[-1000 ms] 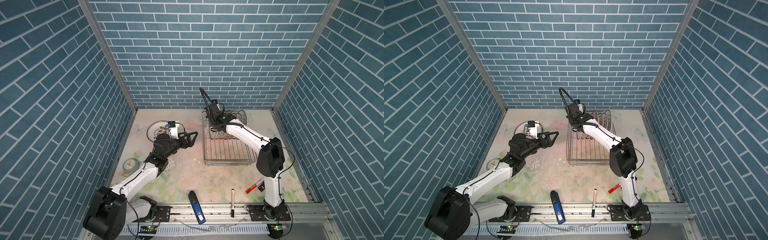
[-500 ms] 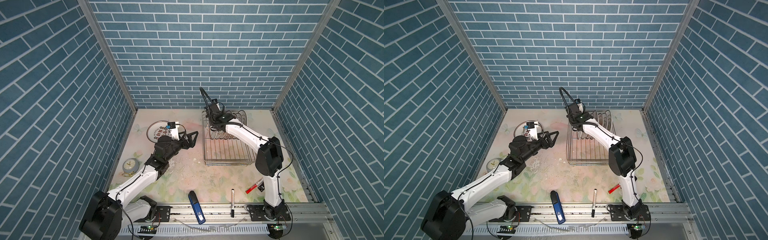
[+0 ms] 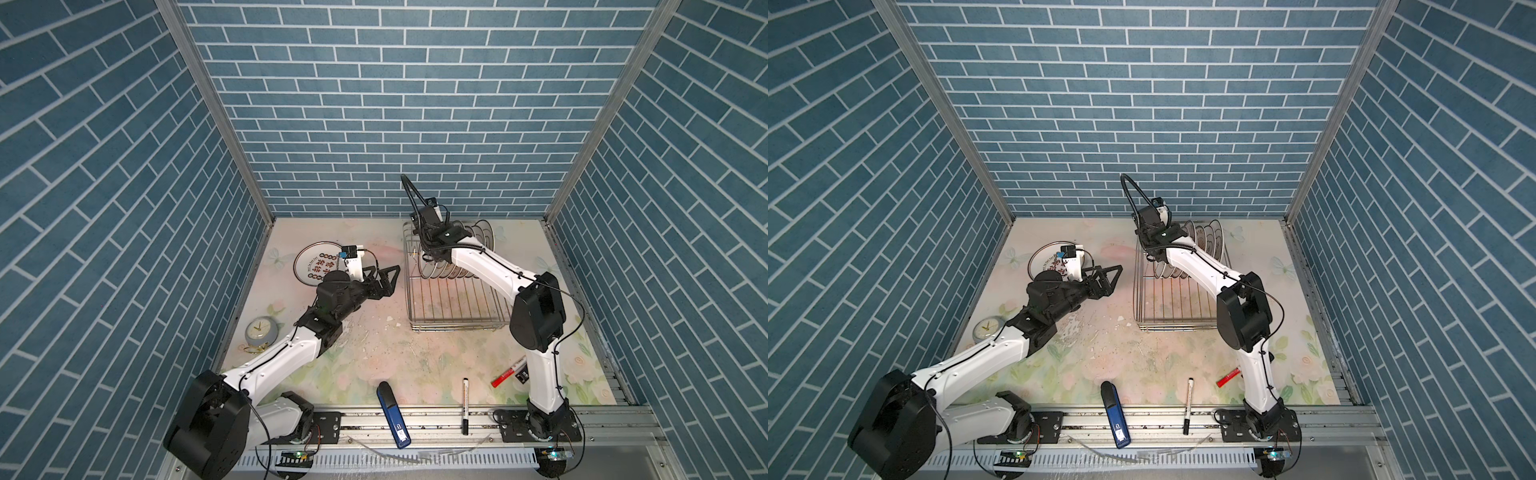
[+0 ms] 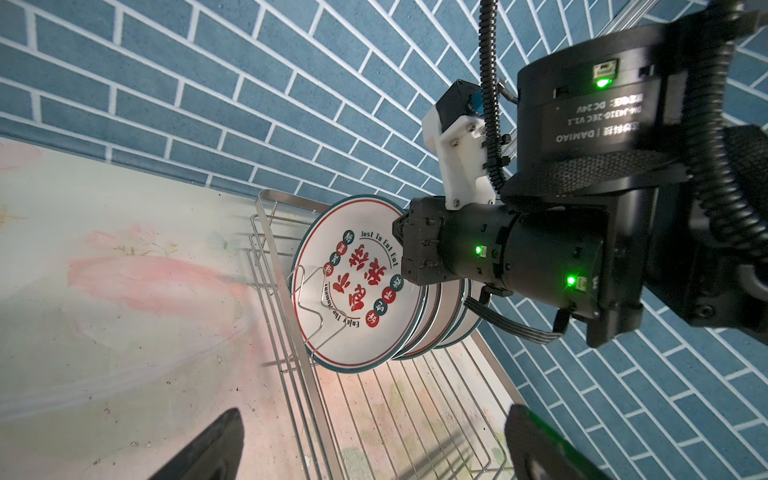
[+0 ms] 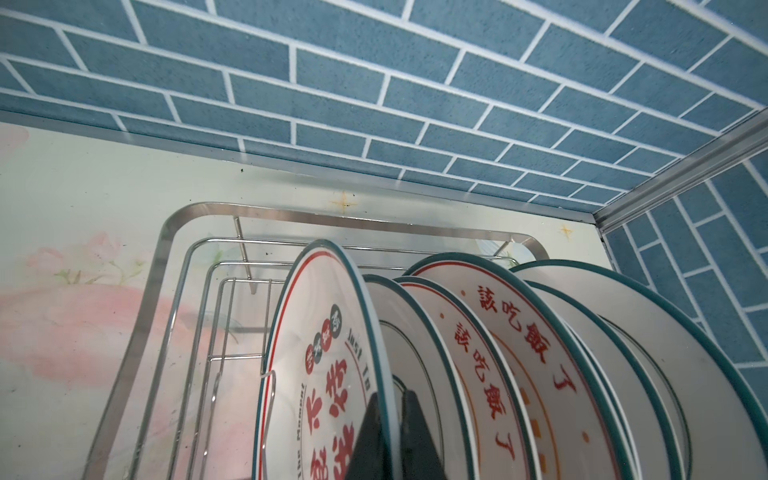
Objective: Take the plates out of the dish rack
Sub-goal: 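Close the right gripper on the rim of the end plate in the rack, then lift the plate out of the rack with the right gripper toward the left gripper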
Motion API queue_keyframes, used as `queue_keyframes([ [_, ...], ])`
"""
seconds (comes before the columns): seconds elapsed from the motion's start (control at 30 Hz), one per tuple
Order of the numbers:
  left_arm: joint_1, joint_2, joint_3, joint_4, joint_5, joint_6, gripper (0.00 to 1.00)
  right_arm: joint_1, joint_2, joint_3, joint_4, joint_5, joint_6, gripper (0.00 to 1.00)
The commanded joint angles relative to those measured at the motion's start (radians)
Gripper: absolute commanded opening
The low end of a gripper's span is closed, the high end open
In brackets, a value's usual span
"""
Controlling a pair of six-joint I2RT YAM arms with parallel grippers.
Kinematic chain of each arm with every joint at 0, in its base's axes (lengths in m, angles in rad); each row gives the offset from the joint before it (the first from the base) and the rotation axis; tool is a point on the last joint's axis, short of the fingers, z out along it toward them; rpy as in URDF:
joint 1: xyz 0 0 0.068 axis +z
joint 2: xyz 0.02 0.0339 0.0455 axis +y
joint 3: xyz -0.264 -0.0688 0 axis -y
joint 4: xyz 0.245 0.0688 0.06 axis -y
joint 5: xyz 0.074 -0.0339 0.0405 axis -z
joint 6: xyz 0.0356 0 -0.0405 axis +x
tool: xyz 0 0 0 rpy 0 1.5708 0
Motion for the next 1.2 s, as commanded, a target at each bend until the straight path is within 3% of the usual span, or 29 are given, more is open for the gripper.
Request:
queue_keyframes([
  [0.0,-0.006,0.007,0.016,0.016,-0.010,0.014,1.00,0.002,0.024,0.023,0.023,0.015,0.001,0.01],
  [0.43,-0.007,0.006,0.009,0.007,-0.023,0.017,1.00,0.012,0.006,0.050,0.044,0.061,-0.024,0.00],
  [1.17,-0.007,0.044,0.036,0.024,0.002,0.014,1.00,0.054,-0.120,0.011,0.171,0.179,-0.228,0.00],
])
